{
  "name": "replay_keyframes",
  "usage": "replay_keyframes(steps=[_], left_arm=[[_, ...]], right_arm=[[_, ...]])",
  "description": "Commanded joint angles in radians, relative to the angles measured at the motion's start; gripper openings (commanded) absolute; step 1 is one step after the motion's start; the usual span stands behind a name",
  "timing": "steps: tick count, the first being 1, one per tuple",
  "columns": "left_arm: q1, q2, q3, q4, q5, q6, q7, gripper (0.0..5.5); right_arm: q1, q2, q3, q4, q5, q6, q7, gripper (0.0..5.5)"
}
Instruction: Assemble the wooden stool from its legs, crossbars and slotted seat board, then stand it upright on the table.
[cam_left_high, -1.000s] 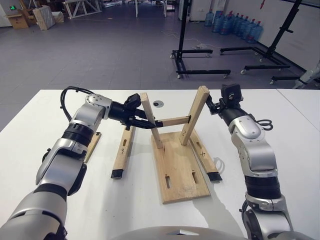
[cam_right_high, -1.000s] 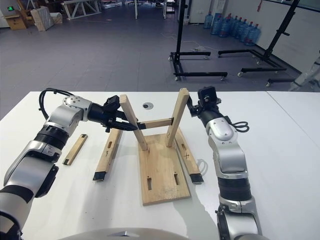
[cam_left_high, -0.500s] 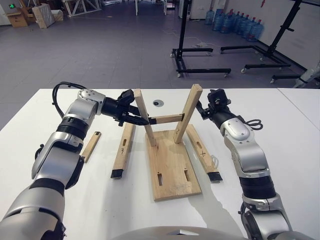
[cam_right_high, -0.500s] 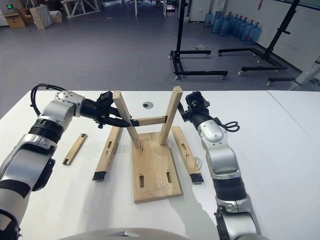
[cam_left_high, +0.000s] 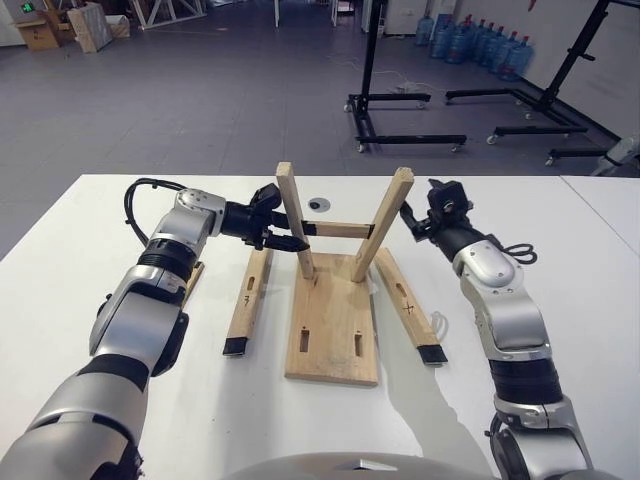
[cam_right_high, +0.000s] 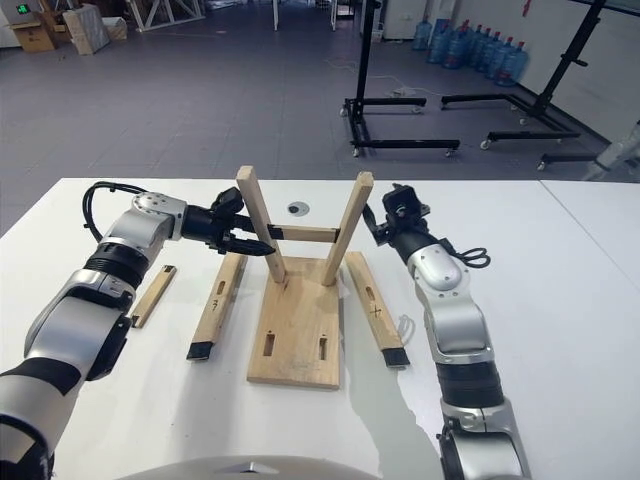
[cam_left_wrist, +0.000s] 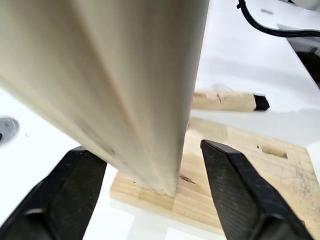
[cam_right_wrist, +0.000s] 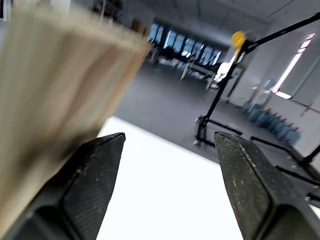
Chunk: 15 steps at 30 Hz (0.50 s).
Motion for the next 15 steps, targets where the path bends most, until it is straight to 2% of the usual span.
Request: replay_keyframes(steps=[1,8,12,15], left_arm=[[-0.018,0.038,0.038,-0.034,0.014,0.006,-0.008,3.64],[0.079,0.167,0.126,-0.091,0.012,-0.004,0.021,3.64],[0.260,0.258,0.264,-0.201,0.026,-0.002,0.289,3.64],[0.455,0.259,0.380,-0.301,0.004,0.141,0.515,3.64]], right_arm=[[-0.034,-0.004,-0.038,0.016,0.000,-0.036,-0.023,3.26],[-0.034,-0.030,-0.071,0.043,-0.006,-0.057,-0.028,3.26],[-0.002,-0.015,-0.098,0.018,0.012,-0.059,-0.042,3.26],[0.034,0.004,-0.099,-0.024,0.021,-0.037,-0.050,3.26]])
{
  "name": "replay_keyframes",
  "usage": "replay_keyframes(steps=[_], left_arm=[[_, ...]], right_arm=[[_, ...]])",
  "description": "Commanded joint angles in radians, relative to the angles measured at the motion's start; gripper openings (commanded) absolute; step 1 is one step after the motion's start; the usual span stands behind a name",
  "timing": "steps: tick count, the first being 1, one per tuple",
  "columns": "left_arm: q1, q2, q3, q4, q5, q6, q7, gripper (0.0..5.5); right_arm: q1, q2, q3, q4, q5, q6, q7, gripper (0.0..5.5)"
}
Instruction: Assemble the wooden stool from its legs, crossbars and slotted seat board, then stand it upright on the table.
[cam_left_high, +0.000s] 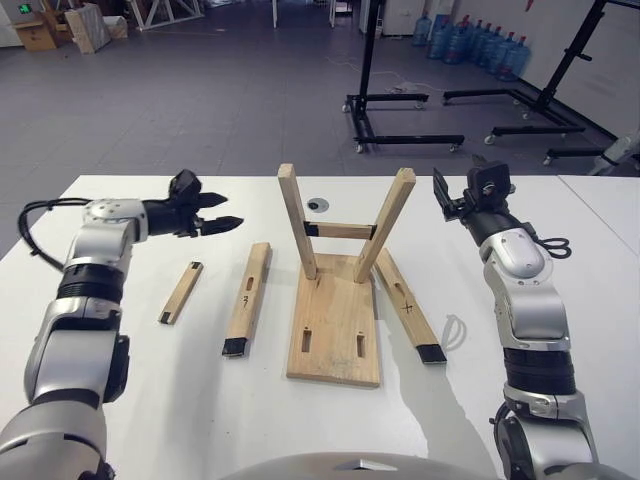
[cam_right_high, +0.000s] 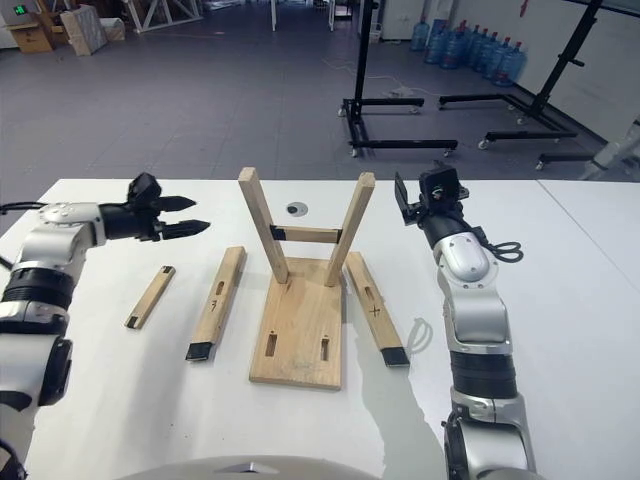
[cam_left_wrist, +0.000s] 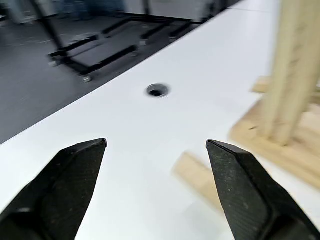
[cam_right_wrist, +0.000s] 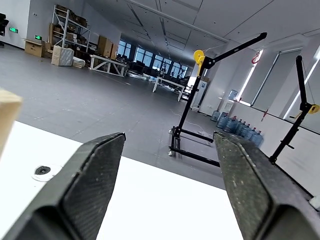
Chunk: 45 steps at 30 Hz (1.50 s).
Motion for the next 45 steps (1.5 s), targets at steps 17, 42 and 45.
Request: replay_keyframes(steps=[17,42,45], left_arm=[[0.693,-0.160,0.116,-0.475,0.009,0.373,0.546,2.92],[0.593,-0.372,0.304,-0.708,-0.165,-0.016,0.707,1.27],[0.573,-0.404,0.225,-0.896,-0.183,-0.125,0.653,1.27]], right_arm=[[0.177,0.139,0.049,-0.207,0.001,0.000,-0.080,3.26],[0.201,0.204,0.008,-0.219,0.258,-0.124,0.012,3.26],[0.198,0.212,0.004,-0.264,0.464,-0.029,0.083,3.26]])
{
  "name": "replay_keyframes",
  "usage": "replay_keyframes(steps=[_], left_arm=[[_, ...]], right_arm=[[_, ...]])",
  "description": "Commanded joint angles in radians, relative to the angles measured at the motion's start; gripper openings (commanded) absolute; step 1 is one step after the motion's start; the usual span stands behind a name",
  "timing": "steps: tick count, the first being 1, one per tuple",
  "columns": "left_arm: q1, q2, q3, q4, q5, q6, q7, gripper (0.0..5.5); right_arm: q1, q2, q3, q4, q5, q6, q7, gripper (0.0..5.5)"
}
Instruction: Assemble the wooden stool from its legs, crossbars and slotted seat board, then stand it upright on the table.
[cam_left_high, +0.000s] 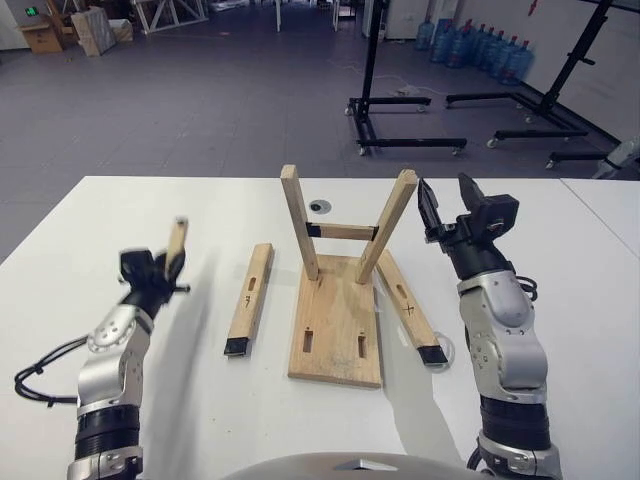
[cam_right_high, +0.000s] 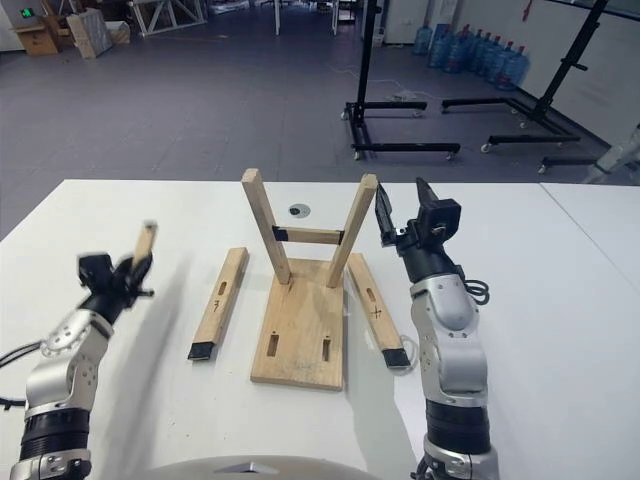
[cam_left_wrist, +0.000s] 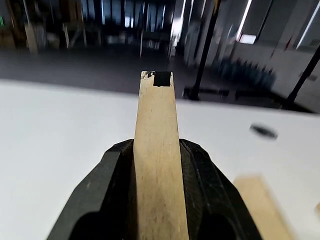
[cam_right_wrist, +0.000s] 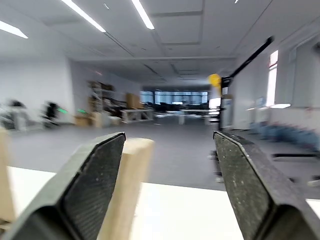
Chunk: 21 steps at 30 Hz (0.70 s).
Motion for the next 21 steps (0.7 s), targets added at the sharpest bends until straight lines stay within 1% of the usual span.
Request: replay_keyframes(steps=[1,3,5,7,9,12,15,21], left_arm=[[-0.043,-0.033,-0.121,-0.223,-0.003,-0.130,-0.074,1.27],[-0.054,-0.037,-0.197,-0.296,-0.001,-0.166,-0.122,1.27],[-0.067,-0.034,-0.273,-0.321,-0.006,-0.172,-0.178,1.27],[-0.062,-0.013,-0.354,-0.301,0.020,-0.193,-0.254,1.27],[-0.053,0.000,-0.407,-0.257,0.039,-0.219,-0.315,1.27],[-0.075,0.002,-0.447,-0.201,0.079,-0.247,-0.340,1.27],[-0.096,-0.020,-0.468,-0.168,0.084,-0.249,-0.340,1.27],[-0.112,-0.034,-0.477,-0.134,0.110,-0.270,-0.319,1.27]], right_arm=[[-0.012,0.010,0.000,-0.071,0.253,0.136,0.082,3.26],[-0.017,0.011,0.011,-0.093,0.372,0.211,0.106,3.26],[-0.027,0.005,0.032,-0.095,0.440,0.267,0.123,3.26],[-0.043,0.018,0.041,-0.070,0.523,0.327,0.123,3.26],[-0.065,0.040,0.048,-0.025,0.580,0.366,0.123,3.26],[-0.096,0.060,0.074,0.014,0.619,0.402,0.133,3.26],[-0.117,0.076,0.107,0.038,0.633,0.437,0.131,3.26],[-0.109,0.089,0.103,0.032,0.738,0.506,0.130,3.26]])
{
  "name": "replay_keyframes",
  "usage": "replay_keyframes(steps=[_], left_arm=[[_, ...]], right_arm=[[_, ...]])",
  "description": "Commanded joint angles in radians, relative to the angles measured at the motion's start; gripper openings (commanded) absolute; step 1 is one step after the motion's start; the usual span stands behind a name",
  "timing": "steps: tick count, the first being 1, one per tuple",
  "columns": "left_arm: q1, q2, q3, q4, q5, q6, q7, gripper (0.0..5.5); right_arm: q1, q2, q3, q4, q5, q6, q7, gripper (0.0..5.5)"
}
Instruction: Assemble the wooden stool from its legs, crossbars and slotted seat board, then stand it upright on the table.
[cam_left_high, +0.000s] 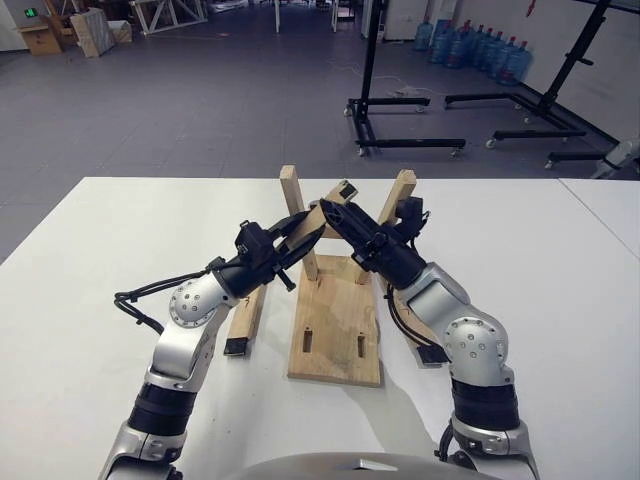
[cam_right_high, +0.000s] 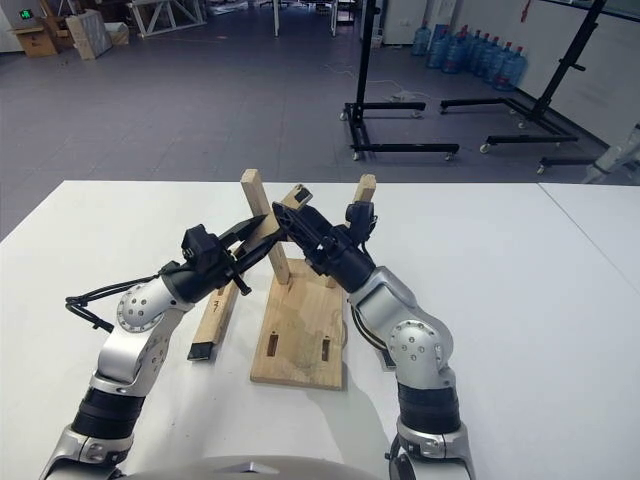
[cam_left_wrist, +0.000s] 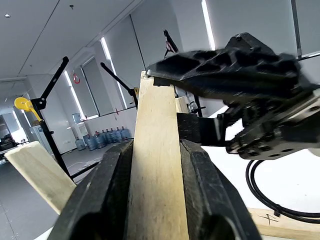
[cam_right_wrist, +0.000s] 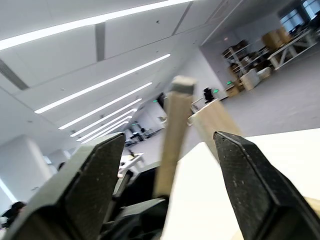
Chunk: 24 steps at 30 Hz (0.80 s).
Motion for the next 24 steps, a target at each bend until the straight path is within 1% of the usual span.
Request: replay_keyframes(steps=[1,2,4,5,10,11,15,17,18,19,24], left_arm=[[-0.019,-0.002,-0.007,0.023,0.022,-0.017,0.007,1.27],[-0.017,-0.003,-0.009,0.025,0.023,-0.019,0.006,1.27],[-0.017,-0.004,-0.012,0.028,0.025,-0.021,0.004,1.27],[-0.016,-0.002,-0.020,0.029,0.021,-0.026,-0.011,1.27],[-0.012,0.004,-0.031,0.047,0.028,-0.042,-0.033,1.27],[-0.014,0.003,-0.031,0.049,0.028,-0.043,-0.034,1.27],[-0.014,0.002,-0.027,0.055,0.034,-0.045,-0.023,1.27],[-0.015,0.002,-0.023,0.064,0.041,-0.049,-0.015,1.27],[-0.016,0.002,-0.021,0.067,0.044,-0.052,-0.011,1.27],[-0.017,0.001,-0.020,0.069,0.045,-0.052,-0.009,1.27],[-0.019,-0.004,-0.021,0.080,0.055,-0.054,0.002,1.27]], right_arm=[[-0.010,0.007,-0.009,0.002,0.045,0.029,-0.011,3.26],[-0.015,0.013,-0.013,0.010,0.045,0.026,-0.018,3.26],[-0.023,0.022,-0.022,0.024,0.049,0.023,-0.033,2.87],[-0.023,0.030,-0.029,0.030,0.055,0.021,-0.042,2.79],[-0.030,0.047,-0.040,0.051,0.063,0.024,-0.063,1.89],[-0.031,0.050,-0.042,0.053,0.065,0.025,-0.070,1.81],[-0.032,0.060,-0.051,0.053,0.076,0.029,-0.086,0.99],[-0.033,0.065,-0.058,0.052,0.090,0.034,-0.092,0.68],[-0.033,0.065,-0.059,0.051,0.095,0.035,-0.095,0.62],[-0.034,0.065,-0.061,0.051,0.100,0.036,-0.097,0.45],[-0.036,0.066,-0.065,0.046,0.116,0.039,-0.104,0.40]])
